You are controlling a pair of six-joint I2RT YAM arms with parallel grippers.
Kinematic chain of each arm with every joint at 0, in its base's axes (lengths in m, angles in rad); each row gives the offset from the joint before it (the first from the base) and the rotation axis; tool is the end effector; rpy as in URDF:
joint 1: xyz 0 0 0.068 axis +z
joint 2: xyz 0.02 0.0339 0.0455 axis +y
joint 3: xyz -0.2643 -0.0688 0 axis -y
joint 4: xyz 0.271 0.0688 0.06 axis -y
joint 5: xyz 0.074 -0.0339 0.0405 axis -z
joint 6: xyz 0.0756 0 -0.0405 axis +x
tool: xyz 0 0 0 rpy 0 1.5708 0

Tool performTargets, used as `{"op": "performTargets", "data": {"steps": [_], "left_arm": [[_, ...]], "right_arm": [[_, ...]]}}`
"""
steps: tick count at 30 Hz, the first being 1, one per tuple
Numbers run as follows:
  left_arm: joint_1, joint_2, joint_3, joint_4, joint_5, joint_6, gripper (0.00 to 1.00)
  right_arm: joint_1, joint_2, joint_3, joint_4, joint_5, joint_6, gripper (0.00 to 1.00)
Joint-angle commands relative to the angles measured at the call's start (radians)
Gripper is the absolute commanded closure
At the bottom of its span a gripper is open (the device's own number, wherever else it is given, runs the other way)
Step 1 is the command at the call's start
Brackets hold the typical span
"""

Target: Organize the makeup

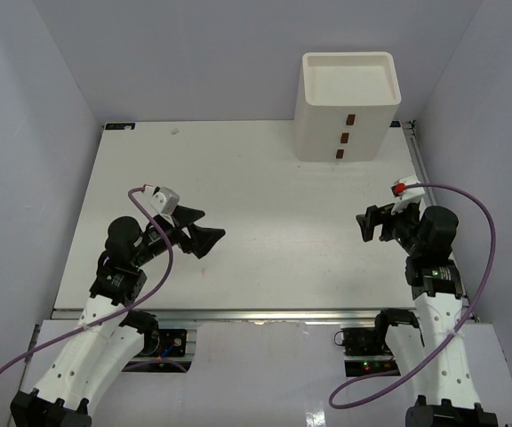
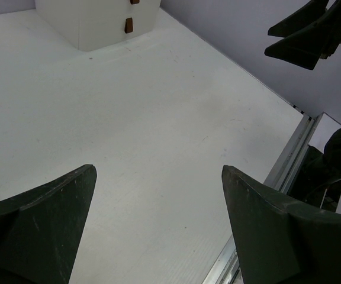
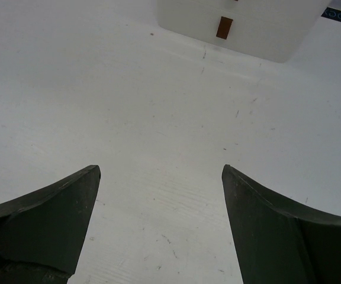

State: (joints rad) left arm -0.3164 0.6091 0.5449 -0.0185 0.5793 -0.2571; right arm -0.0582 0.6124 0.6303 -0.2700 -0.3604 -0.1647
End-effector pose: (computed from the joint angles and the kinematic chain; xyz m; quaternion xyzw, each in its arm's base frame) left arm 0.1908 -0.1060 0.2959 0.2143 0.6990 -0.3851 0.5631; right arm 0.2150 0.0142 0.2942 -0.1510 0.7706 0.0737 0.6147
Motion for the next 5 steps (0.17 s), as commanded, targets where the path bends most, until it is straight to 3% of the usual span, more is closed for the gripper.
{"op": "performTargets", "data": {"steps": [1,5], "left_arm": [[-0.001,0.010,-0.014,0.009,-0.007,-0.011,0.02],[0.000,0.008,-0.014,0.011,-0.014,-0.010,0.02]], "right_arm": [[-0.036,-0.059,-0.029,0.075,-0.021,0.034,0.10],[-0.048,-0.065,-0.034,0.077,-0.012,0.059,0.10]]}}
